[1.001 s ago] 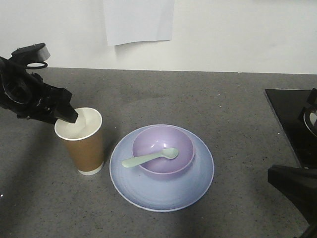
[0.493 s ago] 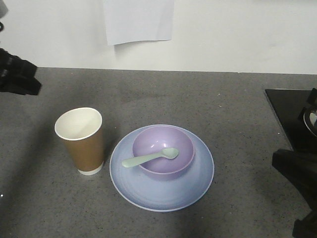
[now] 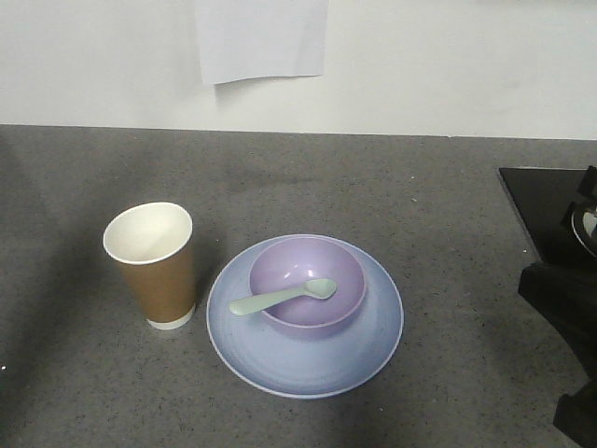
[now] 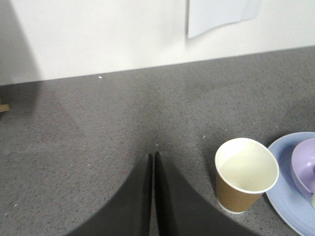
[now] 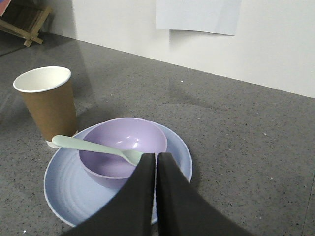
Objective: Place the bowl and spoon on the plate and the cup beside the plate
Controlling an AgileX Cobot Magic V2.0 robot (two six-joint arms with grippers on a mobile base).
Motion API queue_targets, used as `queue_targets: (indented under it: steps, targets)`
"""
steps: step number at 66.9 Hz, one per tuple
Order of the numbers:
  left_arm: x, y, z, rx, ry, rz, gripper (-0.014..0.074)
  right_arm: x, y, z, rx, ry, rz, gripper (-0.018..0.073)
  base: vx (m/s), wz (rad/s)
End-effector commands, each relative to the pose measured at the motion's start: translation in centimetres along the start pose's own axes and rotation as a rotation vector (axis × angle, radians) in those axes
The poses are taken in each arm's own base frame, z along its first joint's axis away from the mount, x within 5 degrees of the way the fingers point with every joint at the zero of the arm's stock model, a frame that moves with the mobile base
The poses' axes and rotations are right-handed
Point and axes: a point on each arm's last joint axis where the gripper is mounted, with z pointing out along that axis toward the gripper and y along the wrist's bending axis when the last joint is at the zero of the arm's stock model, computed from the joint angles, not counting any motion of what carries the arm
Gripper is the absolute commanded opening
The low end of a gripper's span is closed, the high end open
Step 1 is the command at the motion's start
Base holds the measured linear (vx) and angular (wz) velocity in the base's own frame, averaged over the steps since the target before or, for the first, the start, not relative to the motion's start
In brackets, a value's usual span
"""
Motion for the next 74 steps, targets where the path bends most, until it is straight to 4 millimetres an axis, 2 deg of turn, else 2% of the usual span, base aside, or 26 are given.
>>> queue_targets:
  steps: [1, 13, 27, 36, 43, 50, 58, 65, 74]
  targets:
    - [0.8, 0.1, -1.9, -0.034, -0.117, -0.033, -0.0008, -1.3, -0.2, -0.3, 0.026, -0.082, 0.007, -0.0001, 0.0, 0.0]
    - [4.8, -0.4, -3.1, -0.048, -0.153, -0.047, -0.0008, -1.3, -0.2, -0.3, 0.026, -0.082, 0.004, -0.0001, 0.0, 0.0]
    - [9.9, -1.8, -4.2, 0.049, 0.008, -0.158, -0.0008, -1.3, -0.2, -0.3, 0.026, -0.082, 0.004, -0.0001, 0.0, 0.0]
    - [11.2, -1.7, -5.5, 0.022, 0.033, -0.145, -0.0008, -1.3, -0.2, -0.3, 0.026, -0.082, 0.004, -0.0001, 0.0, 0.0]
    - [11.5, -1.7, -5.6, 0.013, 0.001, -0.13, -0.0008, -1.3, -0.2, -0.3, 0.026, -0.082, 0.004, -0.0001, 0.0, 0.0]
    - [12.3, -2.1, -4.0, 0.034, -0.05, -0.043, -0.0008, -1.3, -0.2, -0.3, 0.026, -0.082, 0.004, -0.0001, 0.0, 0.0]
    - [14.4, -3.2, -0.1, 0.108, -0.164, -0.019, -0.0008, -1.3, -0.2, -0.3, 0.026, -0.082, 0.004, -0.0001, 0.0, 0.0]
    - [17.7, -3.7, 3.3, 0.101, -0.288, -0.048, -0.0008, -1.3, -0.2, -0.3, 0.026, -0.082, 0.004, -0.0001, 0.0, 0.0]
    - [22.2, -3.8, 5.6, 0.022, -0.473, -0.08, -0.0008, -1.3, -0.2, -0.3, 0.026, -0.082, 0.004, -0.0001, 0.0, 0.0]
